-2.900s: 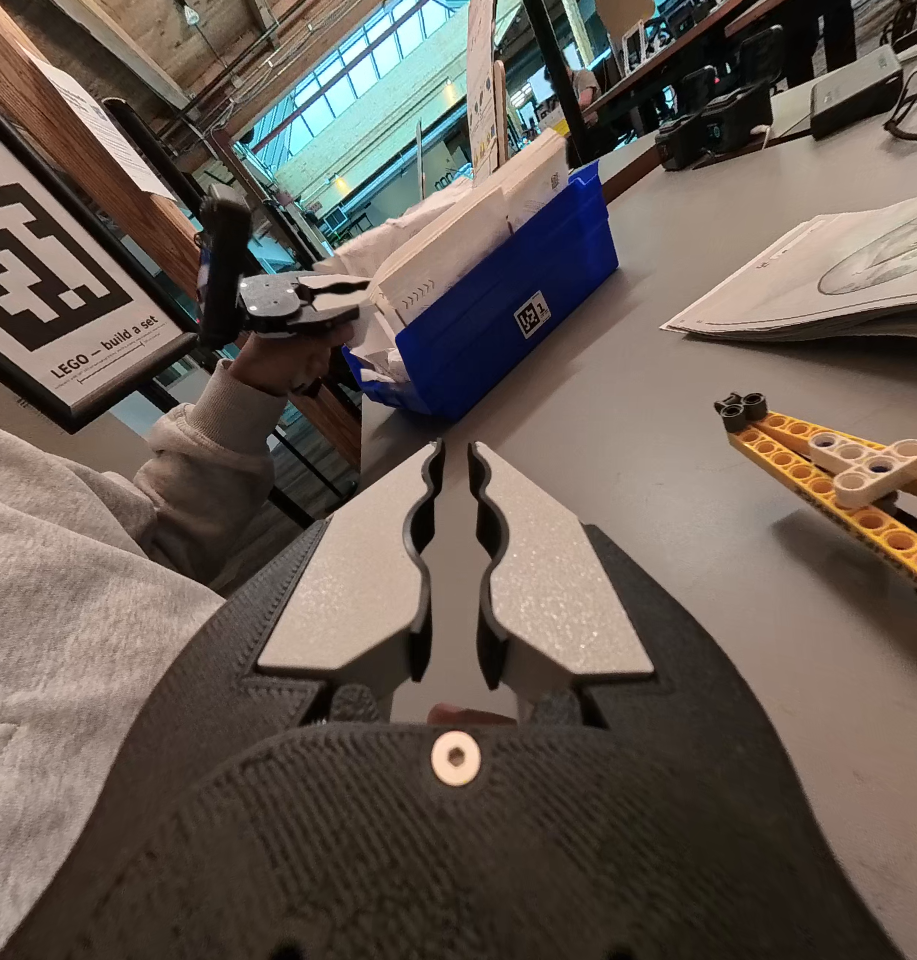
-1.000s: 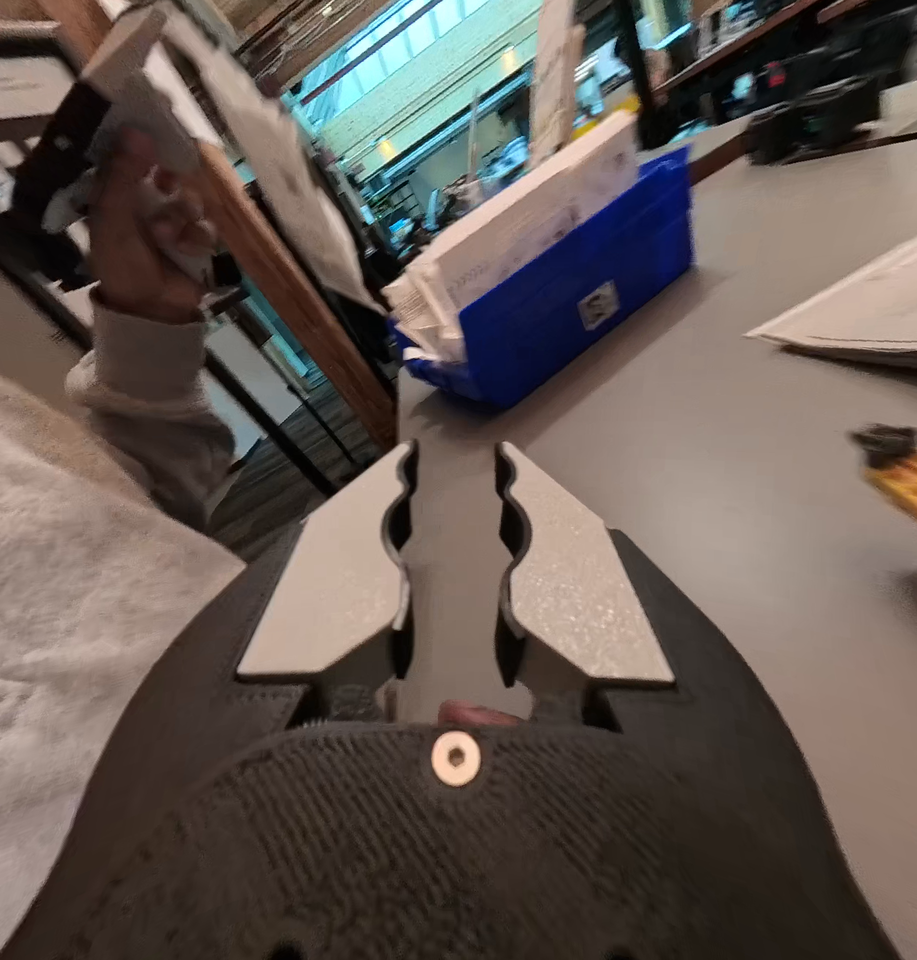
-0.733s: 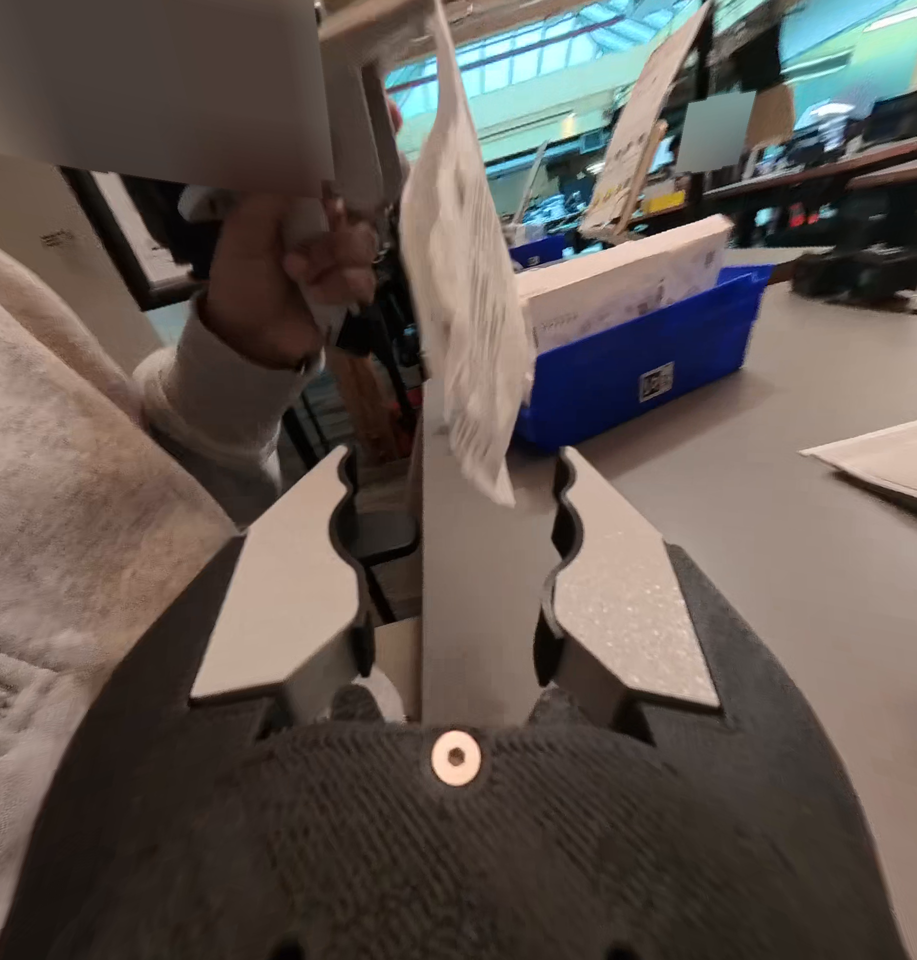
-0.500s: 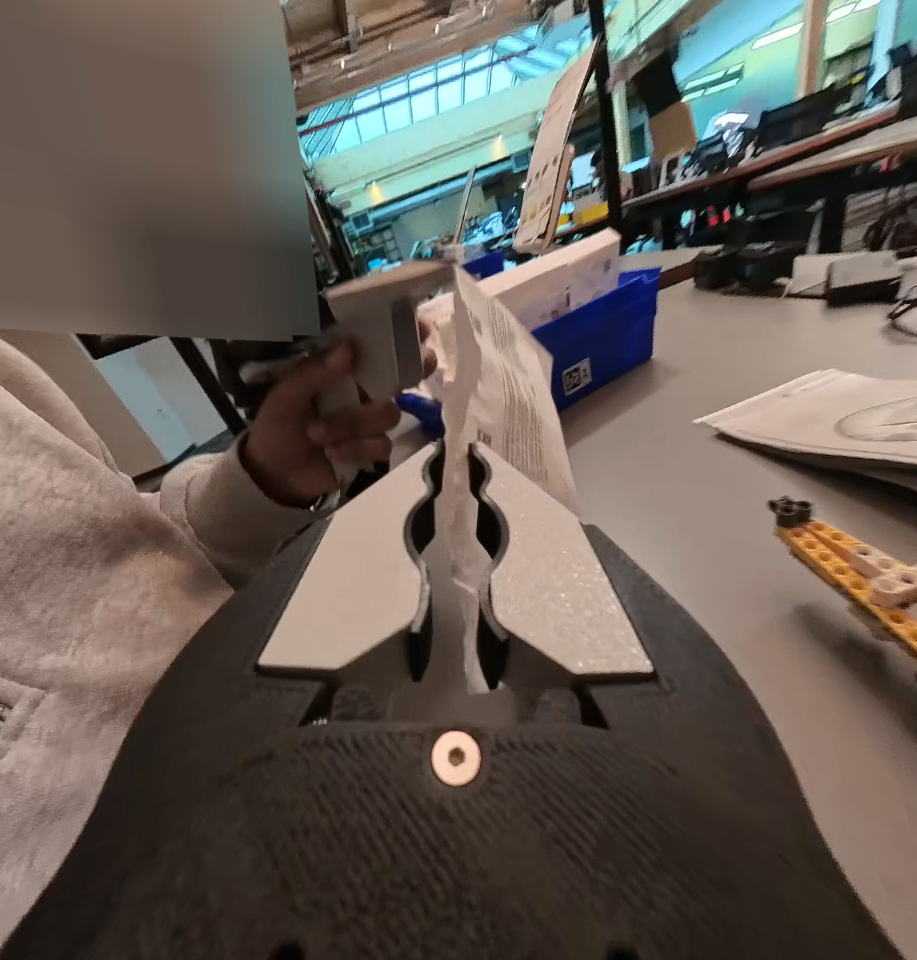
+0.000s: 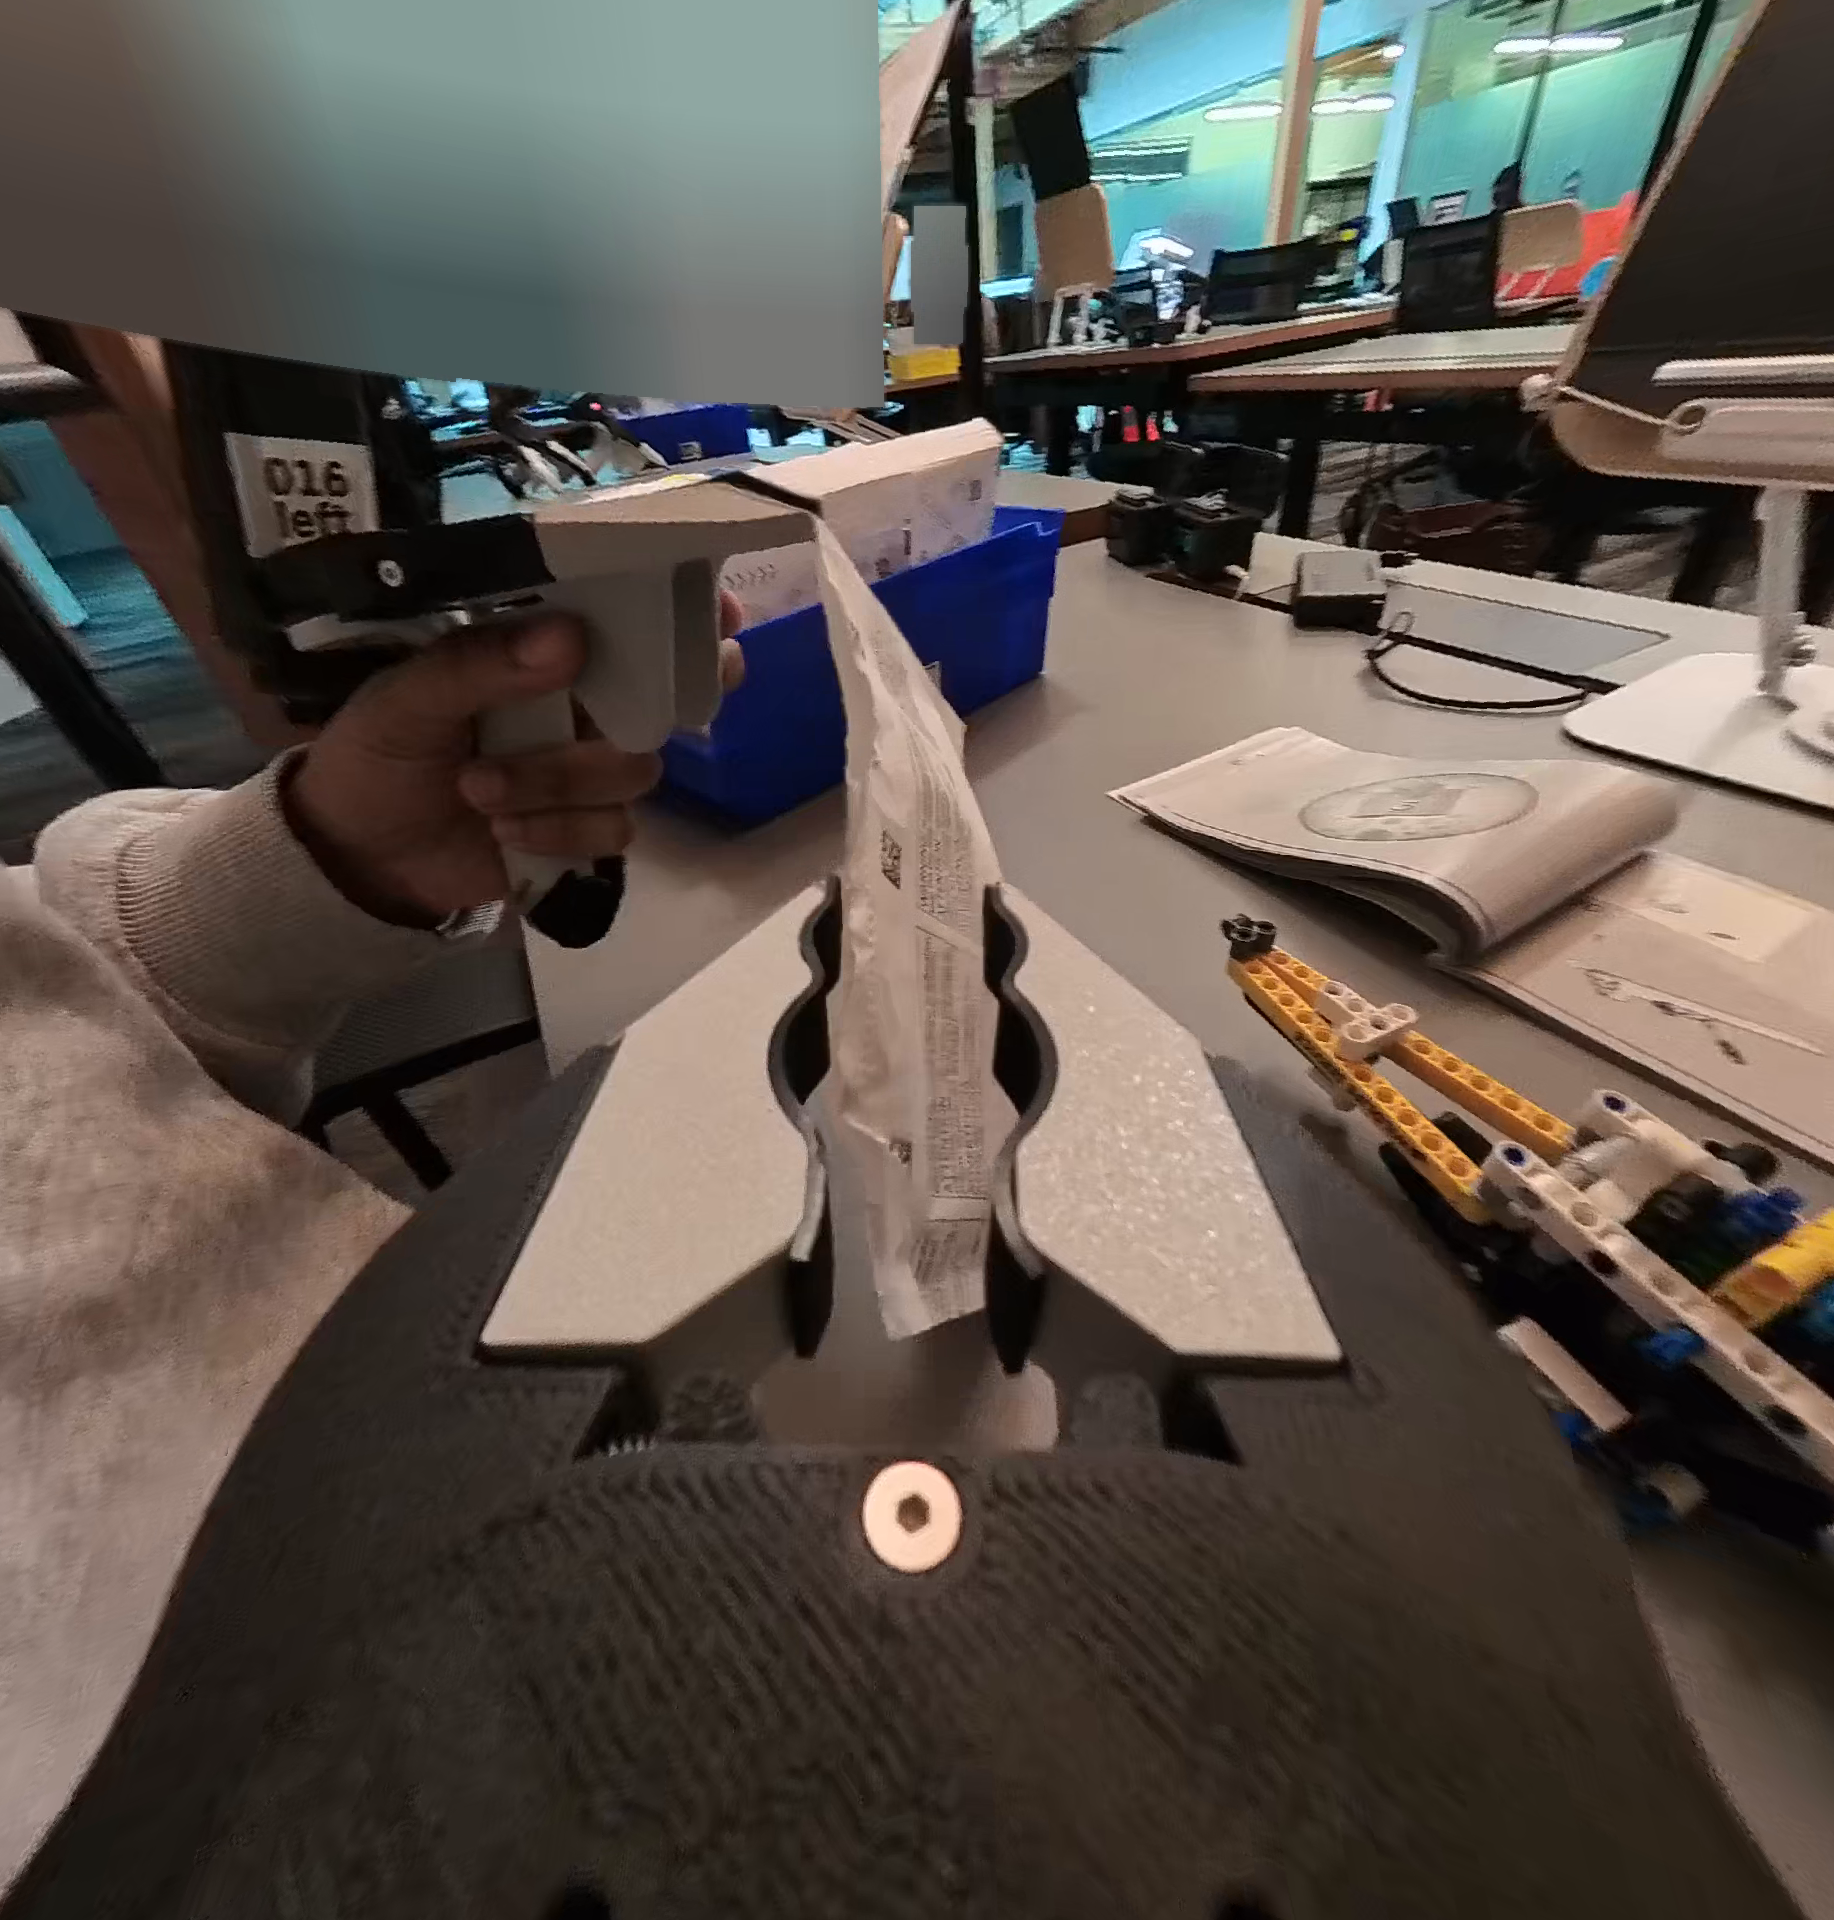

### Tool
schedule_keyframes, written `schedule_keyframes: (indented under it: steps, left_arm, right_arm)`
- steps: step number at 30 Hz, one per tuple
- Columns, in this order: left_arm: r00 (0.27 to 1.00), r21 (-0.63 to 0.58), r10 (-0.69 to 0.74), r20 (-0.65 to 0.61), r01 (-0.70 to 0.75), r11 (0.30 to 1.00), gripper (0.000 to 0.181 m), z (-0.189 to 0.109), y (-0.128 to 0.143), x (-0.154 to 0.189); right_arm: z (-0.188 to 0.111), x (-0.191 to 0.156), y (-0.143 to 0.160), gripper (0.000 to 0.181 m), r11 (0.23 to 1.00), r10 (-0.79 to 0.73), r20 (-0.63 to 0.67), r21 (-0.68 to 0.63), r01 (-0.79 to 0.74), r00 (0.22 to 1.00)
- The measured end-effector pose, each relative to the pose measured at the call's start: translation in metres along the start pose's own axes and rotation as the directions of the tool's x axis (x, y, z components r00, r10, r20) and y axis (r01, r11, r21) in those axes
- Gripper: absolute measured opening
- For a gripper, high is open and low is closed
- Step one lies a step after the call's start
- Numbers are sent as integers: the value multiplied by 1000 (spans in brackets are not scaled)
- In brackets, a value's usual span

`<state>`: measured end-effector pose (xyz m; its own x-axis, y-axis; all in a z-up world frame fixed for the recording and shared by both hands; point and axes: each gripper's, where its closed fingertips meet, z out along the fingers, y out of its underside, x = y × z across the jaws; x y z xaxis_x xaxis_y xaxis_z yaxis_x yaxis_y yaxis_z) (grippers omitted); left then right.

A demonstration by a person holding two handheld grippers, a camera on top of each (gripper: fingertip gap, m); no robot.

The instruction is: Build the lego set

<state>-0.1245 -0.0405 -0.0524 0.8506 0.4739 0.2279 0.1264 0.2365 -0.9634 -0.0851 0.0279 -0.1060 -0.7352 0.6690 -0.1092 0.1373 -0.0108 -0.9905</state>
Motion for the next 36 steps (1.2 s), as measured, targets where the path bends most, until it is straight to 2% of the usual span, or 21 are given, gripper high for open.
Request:
schedule_keyframes:
  steps: [4, 9, 13, 16, 20, 30, 36]
  left_arm:
    - [996, 2, -21, -85, 21, 1000, 0, 6, 2, 23]
    - [989, -5, 88, -119, -89, 996, 0, 12, 6, 44]
    - [983, -24, 76, -167, -81, 996, 0, 11, 10, 55]
    - [988, -20, 107, -109, -109, 994, 0, 9, 10, 46]
    - [996, -24, 56, -72, -58, 998, 0, 5, 8, 37]
    - [990, -62, 49, 136, -41, 997, 0, -1, 15, 0]
    - [983, -65, 4, 184, 8, 998, 0, -5, 19, -16]
  right_arm:
    - [7, 6, 7, 25, 999, 5, -61, -54, -9, 998]
    - [13, 1, 13, 28, 987, -86, -65, -138, 77, 994]
    - [17, -2, 13, 30, 982, -108, -55, -165, 97, 993]
    - [19, -1, 12, 30, 982, -111, -51, -160, 102, 992]
    - [21, -5, 9, 30, 984, -95, -12, -153, 92, 995]
    - [26, -13, 34, 66, 955, -162, 44, -246, 167, 986]
    - [6, 7, 48, 69, 946, -164, -15, -285, 153, 986]
